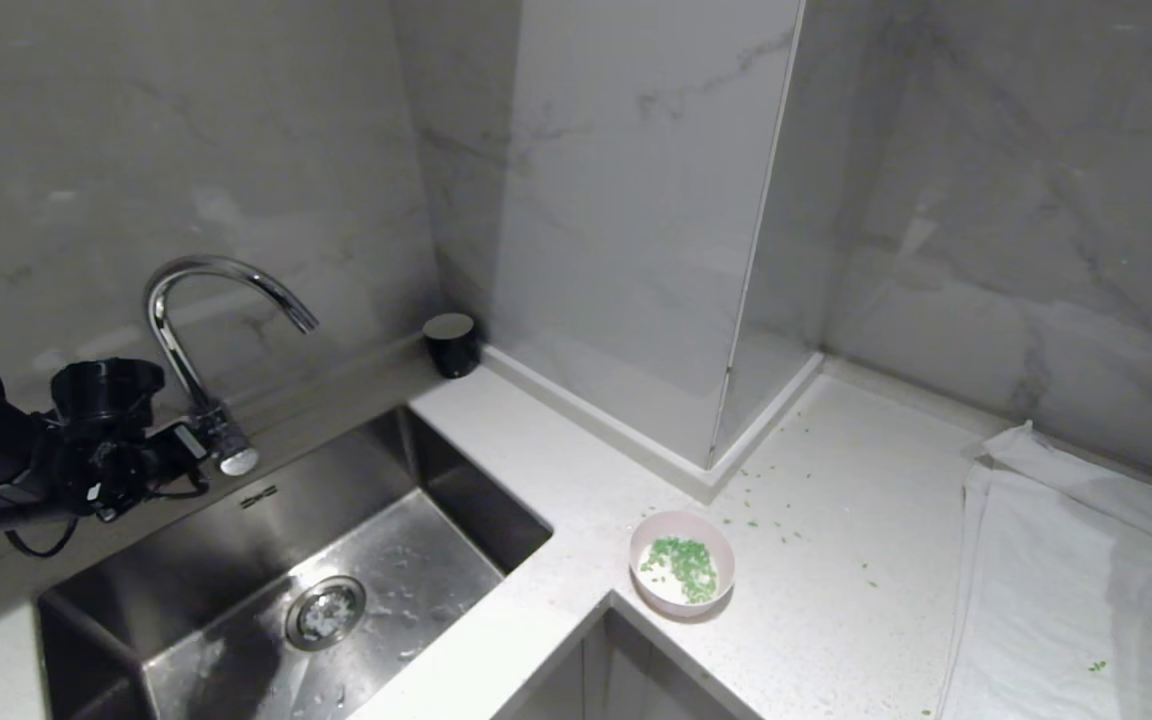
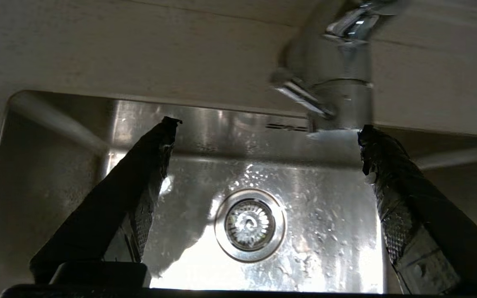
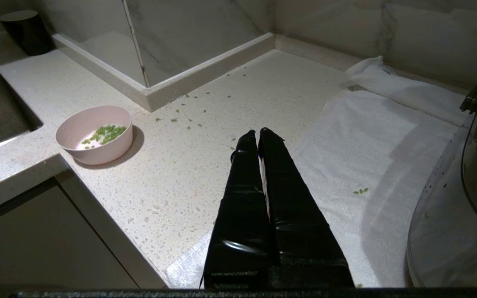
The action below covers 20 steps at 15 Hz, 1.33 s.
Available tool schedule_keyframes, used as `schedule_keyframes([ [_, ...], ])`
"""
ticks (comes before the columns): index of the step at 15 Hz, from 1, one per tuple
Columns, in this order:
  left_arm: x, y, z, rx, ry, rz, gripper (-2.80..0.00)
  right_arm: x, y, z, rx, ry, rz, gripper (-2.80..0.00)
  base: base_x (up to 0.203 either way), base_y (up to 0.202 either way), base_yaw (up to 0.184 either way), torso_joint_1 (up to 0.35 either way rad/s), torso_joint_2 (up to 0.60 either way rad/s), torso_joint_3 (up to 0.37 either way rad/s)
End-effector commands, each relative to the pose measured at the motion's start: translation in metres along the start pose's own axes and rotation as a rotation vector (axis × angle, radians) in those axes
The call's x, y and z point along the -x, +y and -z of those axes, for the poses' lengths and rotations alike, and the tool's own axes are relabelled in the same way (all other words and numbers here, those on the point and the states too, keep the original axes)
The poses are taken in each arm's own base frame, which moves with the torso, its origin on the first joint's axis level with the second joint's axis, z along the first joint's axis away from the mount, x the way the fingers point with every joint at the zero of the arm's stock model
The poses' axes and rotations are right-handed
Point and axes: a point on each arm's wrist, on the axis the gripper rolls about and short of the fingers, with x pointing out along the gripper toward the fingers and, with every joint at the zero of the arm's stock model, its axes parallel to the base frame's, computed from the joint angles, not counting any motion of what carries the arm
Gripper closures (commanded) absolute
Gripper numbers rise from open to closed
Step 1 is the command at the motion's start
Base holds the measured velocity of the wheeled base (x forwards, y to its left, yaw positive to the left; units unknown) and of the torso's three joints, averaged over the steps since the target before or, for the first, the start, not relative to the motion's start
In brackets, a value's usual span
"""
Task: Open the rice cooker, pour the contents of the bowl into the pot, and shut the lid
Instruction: Turn on the tap
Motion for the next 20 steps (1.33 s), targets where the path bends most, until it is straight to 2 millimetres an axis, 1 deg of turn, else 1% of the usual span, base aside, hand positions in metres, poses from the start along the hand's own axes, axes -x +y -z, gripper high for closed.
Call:
schedule_keyframes([
  [1,-0.012,0.004,0.001,0.016,0.0,-0.016,-2.8,0.0,0.0,0.0,0.0,0.0,0.0,0.0,0.0,0.0,0.0,0.0,0.0,0.0],
  [4,-0.02,0.004,0.0,0.028,-0.013,-0.014,-2.8,0.0,0.0,0.0,0.0,0.001,0.0,0.0,0.0,0.0,0.0,0.0,0.0,0.0],
  [7,-0.027,0.001,-0.002,0.043,-0.071,0.014,-2.8,0.0,0.0,0.0,0.0,0.0,0.0,0.0,0.0,0.0,0.0,0.0,0.0,0.0],
  [8,-0.027,0.0,-0.001,0.043,-0.072,0.016,0.0,0.0,0.0,0.0,0.0,0.001,0.0,0.0,0.0,0.0,0.0,0.0,0.0,0.0],
  [11,-0.03,0.001,0.001,0.044,-0.069,0.013,0.0,0.0,0.0,0.0,0.0,0.001,0.0,0.0,0.0,0.0,0.0,0.0,0.0,0.0],
  [14,-0.037,0.002,0.005,0.049,-0.063,0.005,0.0,0.0,0.0,0.0,0.0,0.001,0.0,0.0,0.0,0.0,0.0,0.0,0.0,0.0],
  [20,-0.036,0.0,0.002,0.059,-0.069,0.009,0.0,0.0,0.0,0.0,0.0,0.002,0.0,0.0,0.0,0.0,0.0,0.0,0.0,0.0],
])
